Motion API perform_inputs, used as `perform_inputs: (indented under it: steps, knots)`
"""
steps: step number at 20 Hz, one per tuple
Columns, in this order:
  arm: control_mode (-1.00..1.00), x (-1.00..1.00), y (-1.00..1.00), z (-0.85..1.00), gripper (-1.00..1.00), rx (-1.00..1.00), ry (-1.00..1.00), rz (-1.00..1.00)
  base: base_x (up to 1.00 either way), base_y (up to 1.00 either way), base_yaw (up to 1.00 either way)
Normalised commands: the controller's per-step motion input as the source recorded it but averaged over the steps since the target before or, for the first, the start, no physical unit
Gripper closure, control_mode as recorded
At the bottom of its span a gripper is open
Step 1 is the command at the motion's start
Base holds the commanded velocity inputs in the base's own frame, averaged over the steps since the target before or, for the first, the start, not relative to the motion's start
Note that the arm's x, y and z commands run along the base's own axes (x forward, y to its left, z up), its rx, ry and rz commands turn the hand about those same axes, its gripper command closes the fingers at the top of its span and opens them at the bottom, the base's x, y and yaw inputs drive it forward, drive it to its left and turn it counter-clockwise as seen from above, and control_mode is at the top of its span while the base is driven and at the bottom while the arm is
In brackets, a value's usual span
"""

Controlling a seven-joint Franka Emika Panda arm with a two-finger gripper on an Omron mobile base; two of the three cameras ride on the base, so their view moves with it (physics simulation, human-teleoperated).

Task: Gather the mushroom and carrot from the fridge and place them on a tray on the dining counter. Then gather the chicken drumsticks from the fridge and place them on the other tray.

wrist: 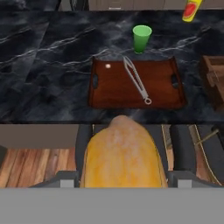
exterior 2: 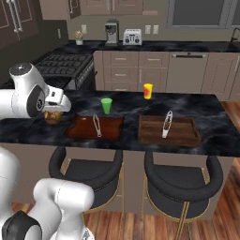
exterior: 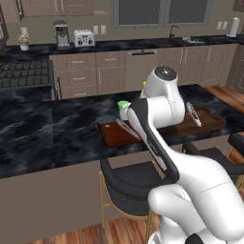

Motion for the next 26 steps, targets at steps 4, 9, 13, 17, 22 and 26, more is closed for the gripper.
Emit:
perform_inputs:
  steps: [4,9,13,17,22,26]
  knots:
    - [-1.0,0.6,0.22,-0.35,1.0,0.0,-0.01,0.0,0.0,0.0,0.0]
    - [-1.0,0.6,0.12,-0.4,1.0,0.0,0.0,0.0,0.0,0.0,0.0]
    - [-1.0,0.53,0.08,-0.4,1.0,0.0,0.0,0.0,0.0,0.0,0.0]
    - [-1.0,0.46,0.05,-0.4,1.0,0.0,0.0,0.0,0.0,0.0,0.0]
    - [-1.0,0.43,0.03,-0.38,1.0,0.0,0.0,0.0,0.0,0.0,0.0]
    - [-1.0,0.48,0.03,-0.36,1.0,0.0,0.0,0.0,0.0,0.0,0.0]
